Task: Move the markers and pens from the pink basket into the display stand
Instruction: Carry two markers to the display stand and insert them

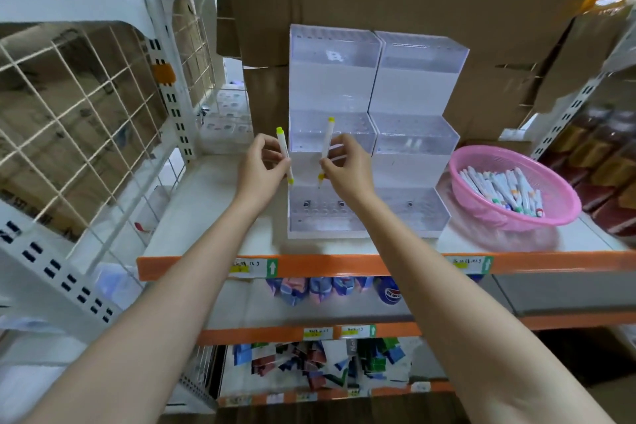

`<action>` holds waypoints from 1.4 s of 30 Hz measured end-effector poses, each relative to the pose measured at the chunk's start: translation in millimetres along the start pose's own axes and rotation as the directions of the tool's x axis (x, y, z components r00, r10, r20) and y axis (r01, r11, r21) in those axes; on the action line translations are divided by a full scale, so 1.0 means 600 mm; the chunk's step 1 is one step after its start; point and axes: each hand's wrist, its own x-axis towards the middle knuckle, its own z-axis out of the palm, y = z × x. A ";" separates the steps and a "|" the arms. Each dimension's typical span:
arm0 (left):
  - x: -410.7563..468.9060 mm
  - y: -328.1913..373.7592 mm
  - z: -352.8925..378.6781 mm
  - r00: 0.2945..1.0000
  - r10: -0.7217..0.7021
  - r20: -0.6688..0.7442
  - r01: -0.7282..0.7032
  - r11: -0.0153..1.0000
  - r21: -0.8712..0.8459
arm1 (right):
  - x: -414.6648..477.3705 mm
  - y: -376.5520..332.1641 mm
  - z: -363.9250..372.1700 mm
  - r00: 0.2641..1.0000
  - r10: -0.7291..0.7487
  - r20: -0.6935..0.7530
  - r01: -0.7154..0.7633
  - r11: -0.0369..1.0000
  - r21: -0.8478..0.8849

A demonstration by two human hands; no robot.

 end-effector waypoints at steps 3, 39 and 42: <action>0.006 -0.008 -0.003 0.999 0.032 0.032 -0.032 0.999 0.011 | -0.011 0.000 0.021 0.997 0.019 -0.073 -0.018 1.000 0.018; -0.012 -0.064 0.042 0.992 0.127 0.028 -0.130 0.953 0.274 | 0.006 0.067 0.053 0.990 -0.130 -0.063 0.124 0.989 -0.084; -0.011 -0.064 0.047 0.993 0.119 0.024 -0.121 0.940 0.318 | 0.008 0.069 0.058 0.989 -0.140 -0.052 0.134 0.986 -0.094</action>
